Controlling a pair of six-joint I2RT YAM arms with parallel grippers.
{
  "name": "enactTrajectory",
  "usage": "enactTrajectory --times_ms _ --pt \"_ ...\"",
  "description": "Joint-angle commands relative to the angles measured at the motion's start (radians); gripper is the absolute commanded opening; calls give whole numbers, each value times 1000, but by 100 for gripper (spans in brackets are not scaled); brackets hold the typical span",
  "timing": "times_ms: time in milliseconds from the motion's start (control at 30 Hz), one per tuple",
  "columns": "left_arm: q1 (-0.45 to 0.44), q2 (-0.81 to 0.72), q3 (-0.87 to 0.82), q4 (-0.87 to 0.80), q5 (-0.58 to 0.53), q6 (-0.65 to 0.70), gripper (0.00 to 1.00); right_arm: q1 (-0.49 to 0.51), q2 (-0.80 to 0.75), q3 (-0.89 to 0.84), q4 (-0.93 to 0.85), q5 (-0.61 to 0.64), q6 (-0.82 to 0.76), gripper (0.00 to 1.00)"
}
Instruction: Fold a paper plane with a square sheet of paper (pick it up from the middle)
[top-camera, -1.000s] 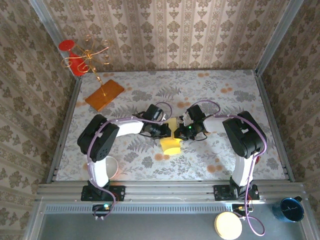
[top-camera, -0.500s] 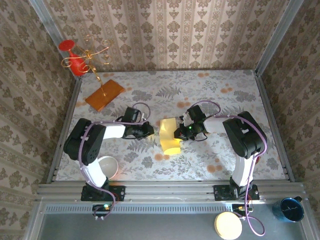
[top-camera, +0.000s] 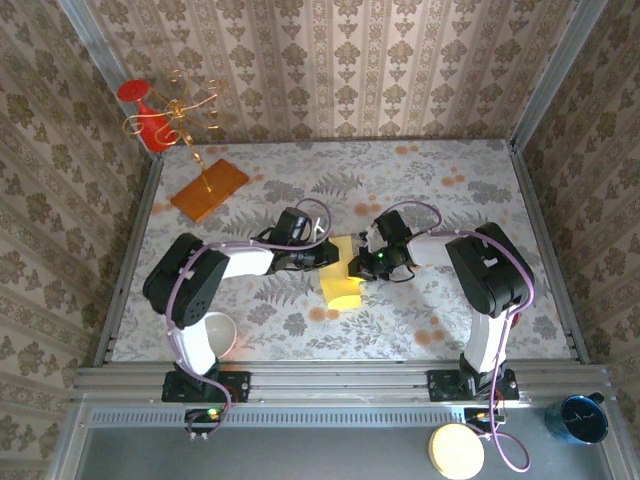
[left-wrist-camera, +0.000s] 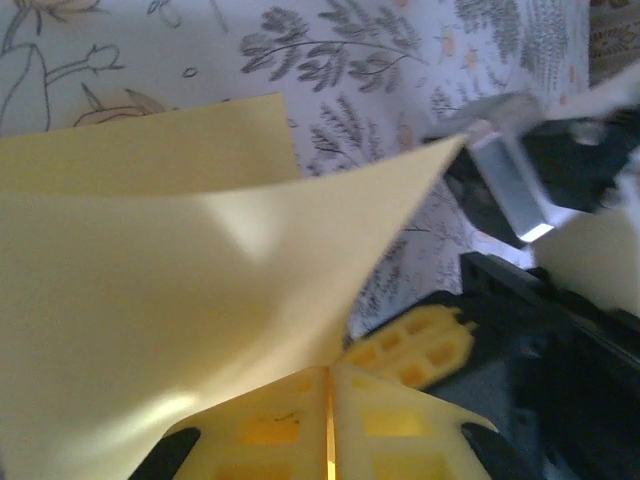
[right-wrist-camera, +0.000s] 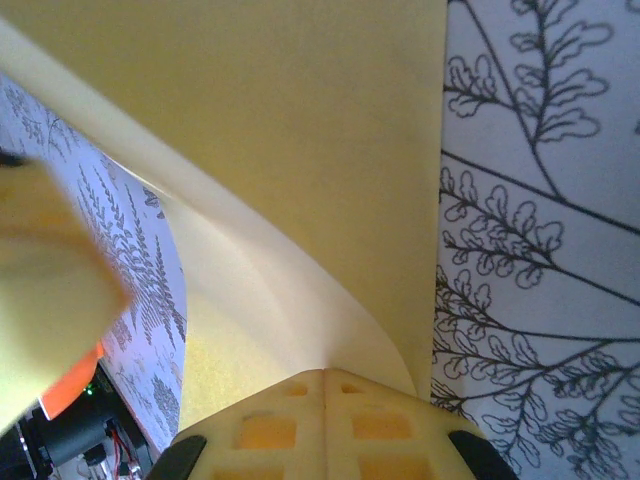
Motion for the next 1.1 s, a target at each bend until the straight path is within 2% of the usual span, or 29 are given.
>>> enactTrajectory --times_ms 0,133,333,400,500,600,800,933,1067 --pt "19 60 19 50 28 -45 10 -11 123 -95 -239 241 4 2" --pt "68 86 -2 36 3 -36 10 -17 119 -97 -244 246 -2 2" --pt "235 65 -84 18 -4 -2 9 -28 115 -107 -241 251 -3 2" --pt "264 31 -90 -4 -5 19 9 -28 114 -108 -239 251 -2 2" --pt "244 -32 -62 -67 -6 50 9 -28 110 -108 -236 248 1 2" --pt "197 -73 -35 -36 36 5 10 -28 108 -107 -234 245 3 2" --pt "55 -23 54 -23 14 -38 10 -27 120 -107 -232 241 1 2" --pt "37 67 94 -27 22 -47 10 -28 121 -107 -227 240 2 2" --pt "56 107 99 -36 -2 -42 10 -28 124 -110 -222 241 3 2"
